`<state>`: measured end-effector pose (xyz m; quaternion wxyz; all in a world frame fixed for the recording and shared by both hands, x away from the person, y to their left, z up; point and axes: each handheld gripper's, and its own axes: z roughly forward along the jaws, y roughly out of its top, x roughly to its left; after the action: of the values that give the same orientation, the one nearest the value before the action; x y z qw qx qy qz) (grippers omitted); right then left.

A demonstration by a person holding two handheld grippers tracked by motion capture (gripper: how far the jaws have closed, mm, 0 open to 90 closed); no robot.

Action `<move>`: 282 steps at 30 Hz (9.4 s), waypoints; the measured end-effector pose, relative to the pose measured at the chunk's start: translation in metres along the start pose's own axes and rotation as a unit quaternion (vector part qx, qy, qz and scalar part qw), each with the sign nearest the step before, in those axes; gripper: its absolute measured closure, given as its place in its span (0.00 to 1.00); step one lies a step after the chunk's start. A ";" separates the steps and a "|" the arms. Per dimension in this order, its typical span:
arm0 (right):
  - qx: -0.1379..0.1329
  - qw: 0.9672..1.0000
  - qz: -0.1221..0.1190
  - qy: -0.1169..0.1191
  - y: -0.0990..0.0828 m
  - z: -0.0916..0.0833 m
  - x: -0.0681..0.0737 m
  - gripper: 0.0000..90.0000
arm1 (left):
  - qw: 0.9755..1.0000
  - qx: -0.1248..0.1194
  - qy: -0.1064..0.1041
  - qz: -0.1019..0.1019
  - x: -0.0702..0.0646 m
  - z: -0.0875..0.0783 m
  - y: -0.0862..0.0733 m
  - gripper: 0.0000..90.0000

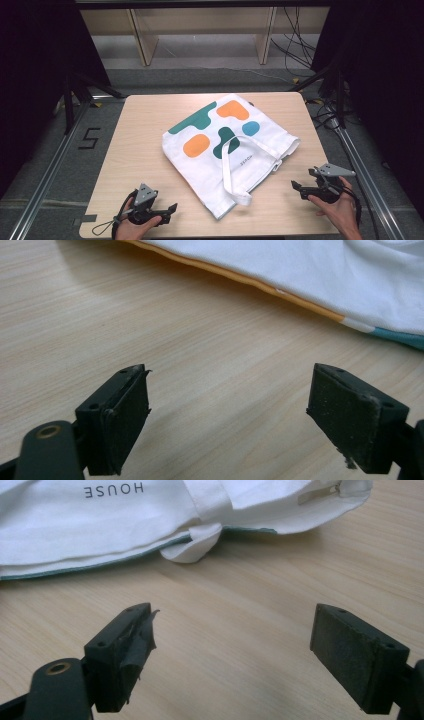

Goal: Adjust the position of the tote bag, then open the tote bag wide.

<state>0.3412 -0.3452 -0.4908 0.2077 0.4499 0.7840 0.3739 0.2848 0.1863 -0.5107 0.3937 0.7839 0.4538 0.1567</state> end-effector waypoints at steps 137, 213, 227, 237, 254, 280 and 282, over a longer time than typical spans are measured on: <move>0.031 0.990 -0.134 0.016 0.002 -0.016 0.047 0.91 | 0.995 0.027 -0.009 0.097 0.008 -0.003 0.003 0.85; -0.031 0.986 -0.153 0.060 0.051 0.010 0.055 0.95 | 0.979 0.000 -0.004 0.204 -0.011 0.026 0.047 0.97; -0.011 0.985 -0.158 0.072 0.050 0.004 0.056 0.97 | 0.980 -0.012 -0.034 0.195 -0.008 0.014 0.049 0.96; -0.010 0.983 -0.164 0.077 0.055 -0.004 0.050 0.97 | 0.981 -0.012 -0.051 0.186 -0.009 0.002 0.056 0.96; -0.018 0.981 -0.153 0.116 0.082 -0.029 0.046 0.97 | 0.979 -0.034 -0.075 0.184 -0.010 -0.030 0.085 0.96; -0.001 0.973 -0.156 0.173 0.186 -0.091 0.035 0.98 | 0.976 -0.025 -0.134 0.170 -0.007 -0.095 0.176 0.97; 0.002 0.972 -0.162 0.170 0.189 -0.094 0.036 0.98 | 0.976 -0.023 -0.137 0.167 -0.008 -0.097 0.178 0.97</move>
<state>0.3645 -0.2920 -0.2848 0.1282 0.2474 0.8708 0.4051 0.3271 0.1764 -0.3123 0.4389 0.8532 0.2541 0.1217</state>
